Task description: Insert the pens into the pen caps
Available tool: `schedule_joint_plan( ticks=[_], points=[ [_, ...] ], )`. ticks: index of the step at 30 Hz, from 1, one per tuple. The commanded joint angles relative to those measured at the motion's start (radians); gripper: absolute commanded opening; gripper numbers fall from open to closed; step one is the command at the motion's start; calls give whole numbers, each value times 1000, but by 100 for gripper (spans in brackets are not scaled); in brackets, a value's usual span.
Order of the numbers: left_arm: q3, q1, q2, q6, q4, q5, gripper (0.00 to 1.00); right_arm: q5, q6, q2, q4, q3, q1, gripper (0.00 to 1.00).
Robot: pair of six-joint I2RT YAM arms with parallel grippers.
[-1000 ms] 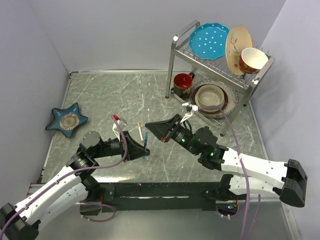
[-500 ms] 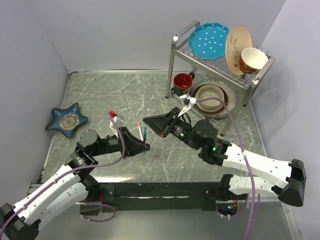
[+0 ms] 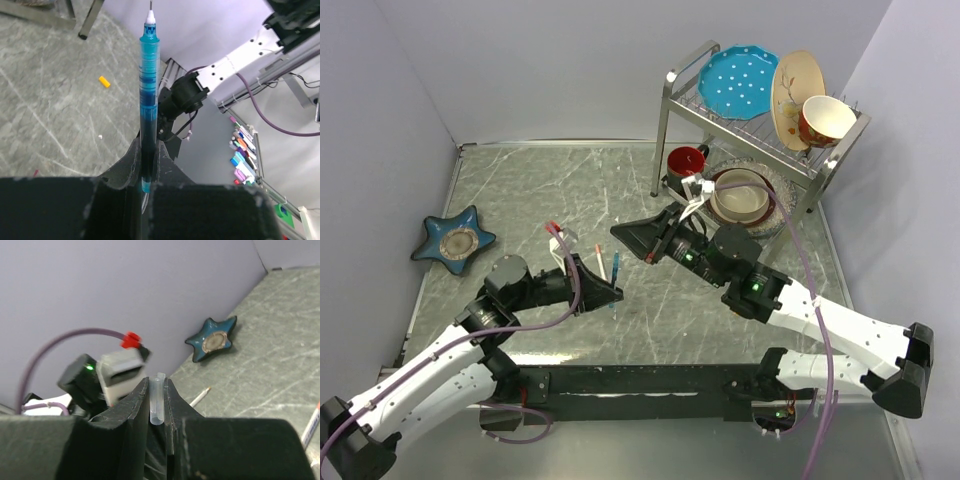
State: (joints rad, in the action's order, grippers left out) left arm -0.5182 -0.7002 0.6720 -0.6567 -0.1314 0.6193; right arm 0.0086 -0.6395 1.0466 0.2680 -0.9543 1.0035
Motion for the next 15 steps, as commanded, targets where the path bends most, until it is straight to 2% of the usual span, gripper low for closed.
schedule_joint_plan(
  ticks=[1,15],
  points=[
    [-36,-4,-2,17,15,-27,1,-10,37,-26,22,-69,-3,0],
    [-39,-4,-34,-23,-51,-20,1,34,55,-59,115,45,-6,0]
  ],
)
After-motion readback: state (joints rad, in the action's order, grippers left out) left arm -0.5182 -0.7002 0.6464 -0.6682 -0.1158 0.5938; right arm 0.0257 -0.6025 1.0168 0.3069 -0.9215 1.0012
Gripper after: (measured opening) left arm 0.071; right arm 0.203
